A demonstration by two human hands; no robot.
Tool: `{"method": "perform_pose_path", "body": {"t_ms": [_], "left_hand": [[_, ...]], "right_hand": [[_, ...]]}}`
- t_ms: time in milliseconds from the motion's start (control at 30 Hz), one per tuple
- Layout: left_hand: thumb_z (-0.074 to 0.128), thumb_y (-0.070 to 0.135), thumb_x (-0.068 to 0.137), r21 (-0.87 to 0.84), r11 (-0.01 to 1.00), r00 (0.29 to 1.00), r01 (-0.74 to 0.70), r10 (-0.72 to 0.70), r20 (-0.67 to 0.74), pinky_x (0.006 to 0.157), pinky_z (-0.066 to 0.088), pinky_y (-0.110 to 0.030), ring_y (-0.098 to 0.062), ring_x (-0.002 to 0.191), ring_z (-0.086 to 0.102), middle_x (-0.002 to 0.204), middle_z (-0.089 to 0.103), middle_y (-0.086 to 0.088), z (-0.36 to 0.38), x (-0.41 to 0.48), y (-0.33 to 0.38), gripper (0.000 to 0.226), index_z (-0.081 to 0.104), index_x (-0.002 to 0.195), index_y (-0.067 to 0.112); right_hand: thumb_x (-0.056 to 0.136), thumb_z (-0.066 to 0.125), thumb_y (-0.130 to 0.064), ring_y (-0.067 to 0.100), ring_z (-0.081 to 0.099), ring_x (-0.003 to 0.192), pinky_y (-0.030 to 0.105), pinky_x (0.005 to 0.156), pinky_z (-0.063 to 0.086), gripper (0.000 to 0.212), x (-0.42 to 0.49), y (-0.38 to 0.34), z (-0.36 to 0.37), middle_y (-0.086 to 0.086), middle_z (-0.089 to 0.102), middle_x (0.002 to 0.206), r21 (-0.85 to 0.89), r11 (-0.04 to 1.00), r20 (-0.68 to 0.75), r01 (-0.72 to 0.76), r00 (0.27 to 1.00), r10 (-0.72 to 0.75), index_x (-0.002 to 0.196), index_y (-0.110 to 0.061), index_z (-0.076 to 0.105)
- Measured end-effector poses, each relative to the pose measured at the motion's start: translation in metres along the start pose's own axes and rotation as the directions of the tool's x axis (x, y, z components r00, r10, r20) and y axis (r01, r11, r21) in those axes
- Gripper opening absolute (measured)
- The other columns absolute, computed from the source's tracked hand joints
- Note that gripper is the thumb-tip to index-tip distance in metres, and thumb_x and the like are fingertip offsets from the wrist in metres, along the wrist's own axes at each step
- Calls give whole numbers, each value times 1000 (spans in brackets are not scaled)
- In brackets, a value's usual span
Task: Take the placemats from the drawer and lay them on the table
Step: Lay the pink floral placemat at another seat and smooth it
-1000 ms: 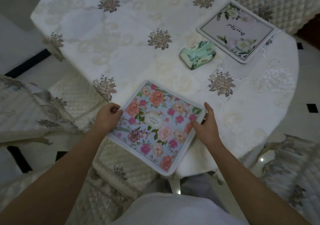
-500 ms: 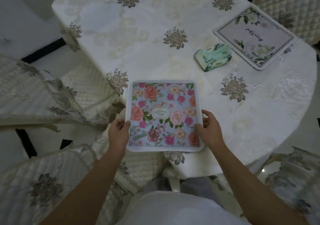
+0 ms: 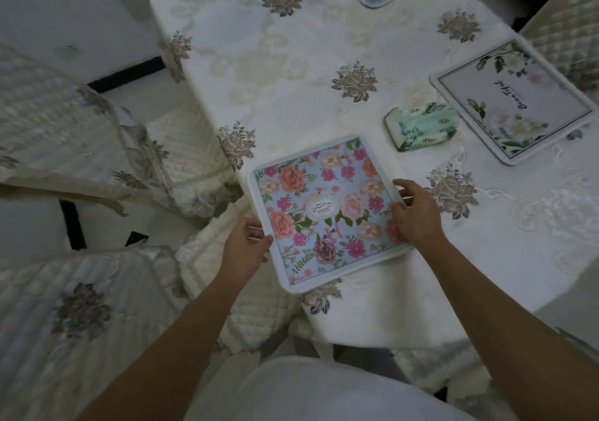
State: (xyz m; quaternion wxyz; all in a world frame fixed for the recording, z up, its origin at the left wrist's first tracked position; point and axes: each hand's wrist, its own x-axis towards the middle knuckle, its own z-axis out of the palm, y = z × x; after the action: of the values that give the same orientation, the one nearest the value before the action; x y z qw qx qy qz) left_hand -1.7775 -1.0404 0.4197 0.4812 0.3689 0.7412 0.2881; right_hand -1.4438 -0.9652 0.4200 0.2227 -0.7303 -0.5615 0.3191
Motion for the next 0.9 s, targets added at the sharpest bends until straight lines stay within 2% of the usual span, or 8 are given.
{"method": "perform_pose_path", "body": {"t_ms": [167, 300, 433, 567, 700, 767, 900], "left_hand": [[70, 7, 88, -6, 999, 999, 34, -34, -34, 60, 60, -40, -29, 82, 69, 93, 66, -13, 29, -22, -1, 34, 55, 116, 20], [70, 7, 88, 28, 999, 993, 32, -29, -117, 56, 58, -34, -24, 76, 69, 88, 65, -10, 48, -40, -4, 38, 56, 119, 24], [70, 4, 87, 19, 998, 986, 56, -53, -155, 60, 61, -42, -26, 76, 70, 90, 66, -12, 61, -51, -5, 42, 58, 124, 21], [68, 3, 87, 22, 999, 982, 40, -35, -187, 54, 57, -28, -21, 74, 68, 90, 66, -10, 75, -54, 3, 42, 59, 125, 19], [70, 8, 86, 115, 993, 986, 21, -1, -166, 72, 61, -43, -18, 78, 68, 86, 66, -3, 90, -59, 2, 45, 59, 128, 22], [71, 9, 86, 149, 989, 985, 8, 18, -170, 74, 60, -45, -16, 77, 68, 84, 66, -1, 93, -60, 1, 46, 58, 128, 21], [70, 8, 87, 191, 982, 985, -1, 34, -171, 72, 59, -44, -17, 76, 66, 85, 64, 1, 92, -60, 3, 52, 52, 135, 20]], "right_hand": [[89, 63, -14, 23, 62, 95, 32, 82, 50, 46, 18, 28, -14, 9, 62, 113, -69, 996, 70, 56, 996, -51, 134, -20, 56], [85, 67, -17, 21, 58, 96, 37, 85, 50, 49, 12, 47, -25, 8, 54, 112, -132, 979, 107, 156, 984, -142, 132, -18, 57], [87, 66, -10, 22, 58, 97, 30, 84, 45, 47, 10, 53, -33, 9, 54, 115, -86, 983, 114, 160, 982, -150, 133, -14, 57], [87, 64, -8, 19, 59, 94, 23, 79, 39, 42, 13, 60, -47, 6, 56, 110, -66, 985, 82, 158, 985, -153, 128, -16, 61], [88, 66, -13, 18, 57, 99, 27, 84, 42, 46, 7, 72, -60, 5, 55, 119, -109, 983, 94, 148, 986, -138, 134, -15, 58], [88, 67, -18, 16, 55, 100, 28, 85, 43, 49, 4, 75, -62, 5, 55, 122, -146, 973, 113, 177, 980, -161, 135, -15, 56], [86, 65, -19, 23, 56, 108, 35, 89, 46, 44, 1, 71, -62, 7, 56, 123, -162, 958, 126, 236, 968, -218, 130, -15, 60]]}}
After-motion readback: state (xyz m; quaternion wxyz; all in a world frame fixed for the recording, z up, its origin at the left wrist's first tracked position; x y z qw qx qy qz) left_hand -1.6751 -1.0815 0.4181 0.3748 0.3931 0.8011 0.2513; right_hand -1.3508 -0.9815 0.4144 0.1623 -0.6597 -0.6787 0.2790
